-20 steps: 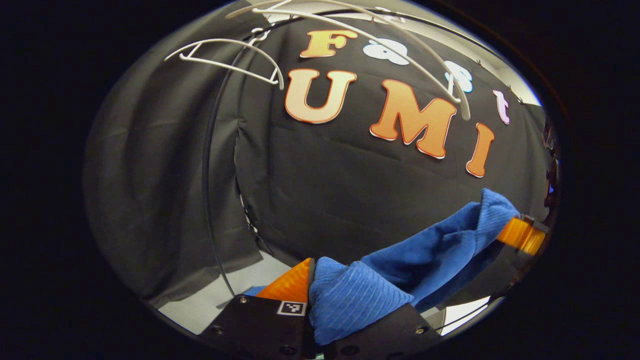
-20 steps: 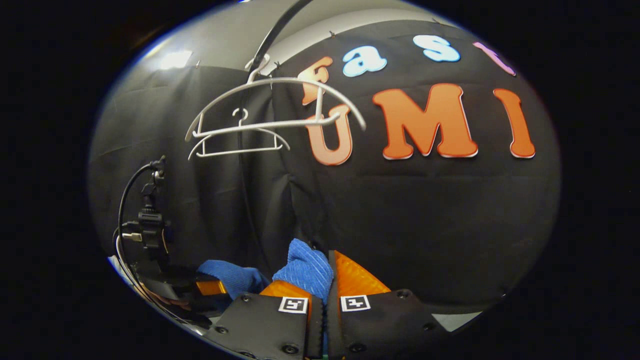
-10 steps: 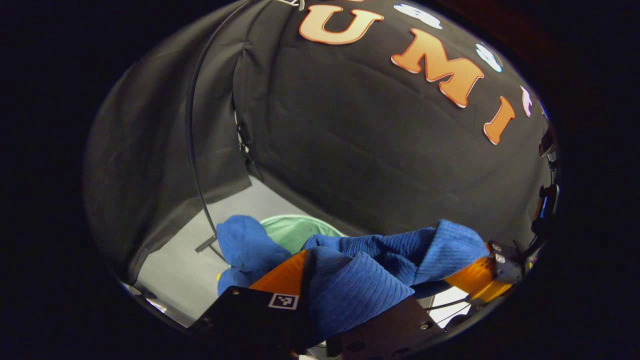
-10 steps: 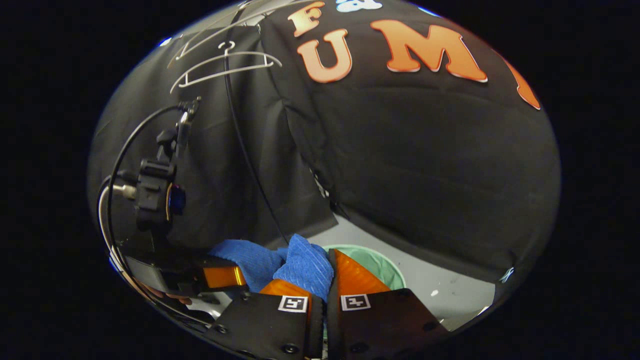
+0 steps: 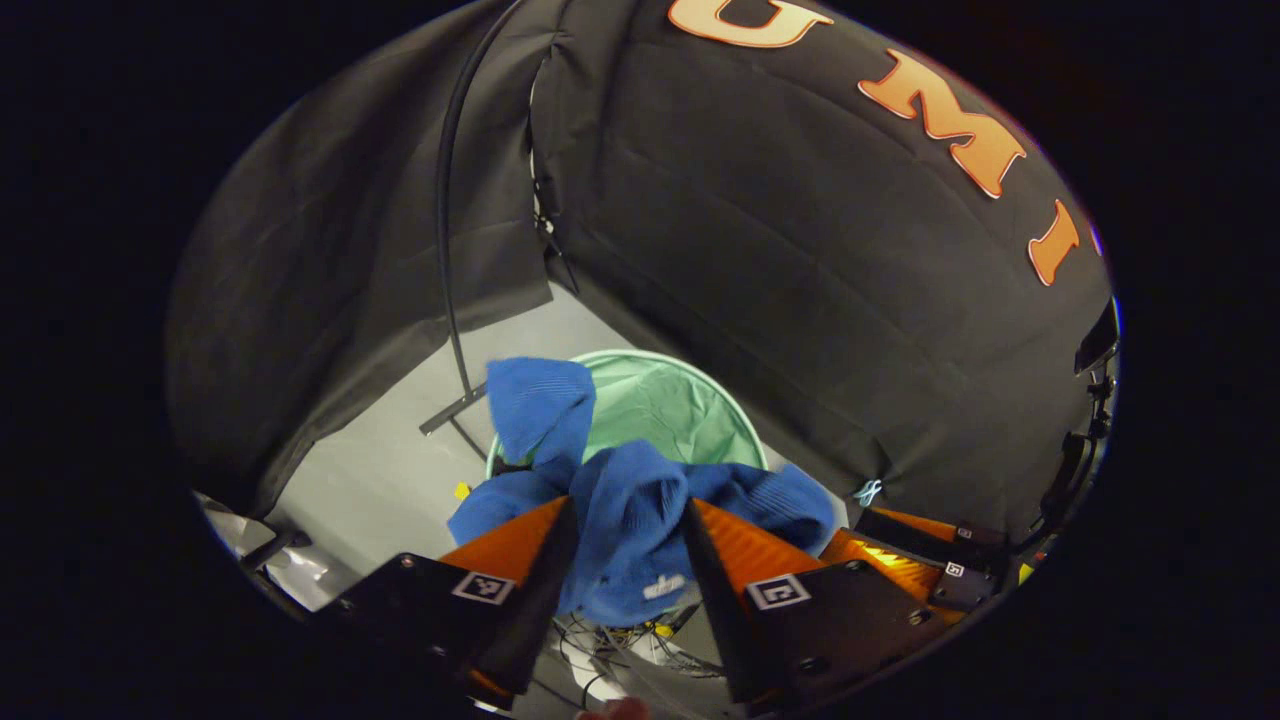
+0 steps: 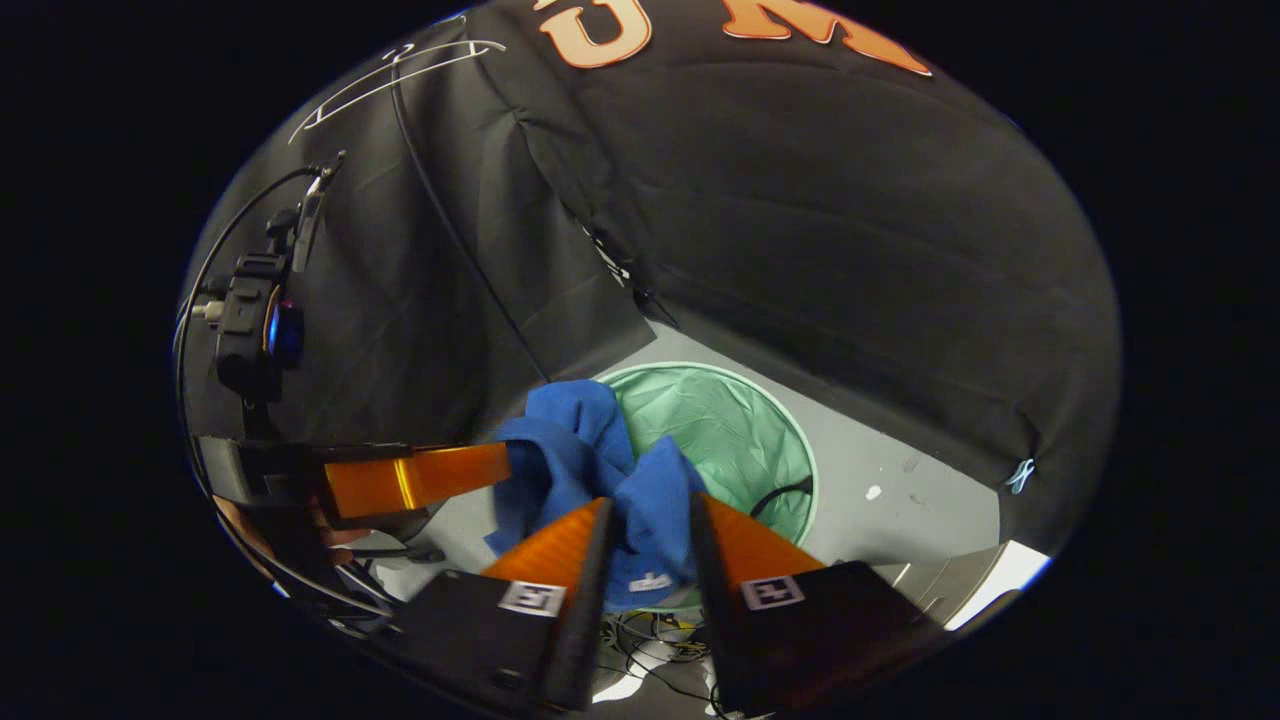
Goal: Grasp the clothes on the hanger with both hands and then place them into the laundry hamper below.
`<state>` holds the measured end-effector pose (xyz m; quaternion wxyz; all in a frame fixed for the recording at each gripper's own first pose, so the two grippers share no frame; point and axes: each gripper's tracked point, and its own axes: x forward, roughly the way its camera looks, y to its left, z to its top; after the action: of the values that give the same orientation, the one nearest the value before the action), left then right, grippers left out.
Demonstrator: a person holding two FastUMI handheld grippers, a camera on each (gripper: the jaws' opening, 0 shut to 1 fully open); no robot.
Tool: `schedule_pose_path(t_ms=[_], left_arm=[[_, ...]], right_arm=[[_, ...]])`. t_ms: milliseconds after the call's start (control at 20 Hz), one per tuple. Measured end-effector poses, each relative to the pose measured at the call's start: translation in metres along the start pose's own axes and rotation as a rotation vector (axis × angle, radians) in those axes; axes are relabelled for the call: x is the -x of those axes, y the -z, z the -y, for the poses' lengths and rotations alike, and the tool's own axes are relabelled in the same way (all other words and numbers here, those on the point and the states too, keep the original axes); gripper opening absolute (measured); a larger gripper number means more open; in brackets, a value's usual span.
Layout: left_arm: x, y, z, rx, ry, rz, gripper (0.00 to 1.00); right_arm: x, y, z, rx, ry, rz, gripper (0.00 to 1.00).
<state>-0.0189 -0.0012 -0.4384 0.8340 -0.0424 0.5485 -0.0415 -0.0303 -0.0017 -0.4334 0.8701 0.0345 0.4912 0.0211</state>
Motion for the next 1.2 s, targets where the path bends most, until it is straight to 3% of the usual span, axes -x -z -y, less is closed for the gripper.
schedule_pose_path(t_ms=[100,750,950,1200], left_arm=[[0.004,0.005,-0.012,-0.008,-0.051,-0.002,0.99],[0.031,0.006,-0.006,-0.063,-0.025,0.065,0.97],[0.056,-0.013,0.003,-0.059,-0.01,0.144,0.97],[0.117,-0.063,0.01,-0.063,-0.009,0.312,0.98]], right_arm=[[0.0,0.012,0.003,-0.015,0.008,-0.011,1.0],[0.025,0.012,0.011,-0.043,0.055,0.02,0.98],[0.048,-0.002,0.015,-0.048,0.072,0.069,0.98],[0.091,-0.053,0.013,-0.043,0.083,0.208,0.98]])
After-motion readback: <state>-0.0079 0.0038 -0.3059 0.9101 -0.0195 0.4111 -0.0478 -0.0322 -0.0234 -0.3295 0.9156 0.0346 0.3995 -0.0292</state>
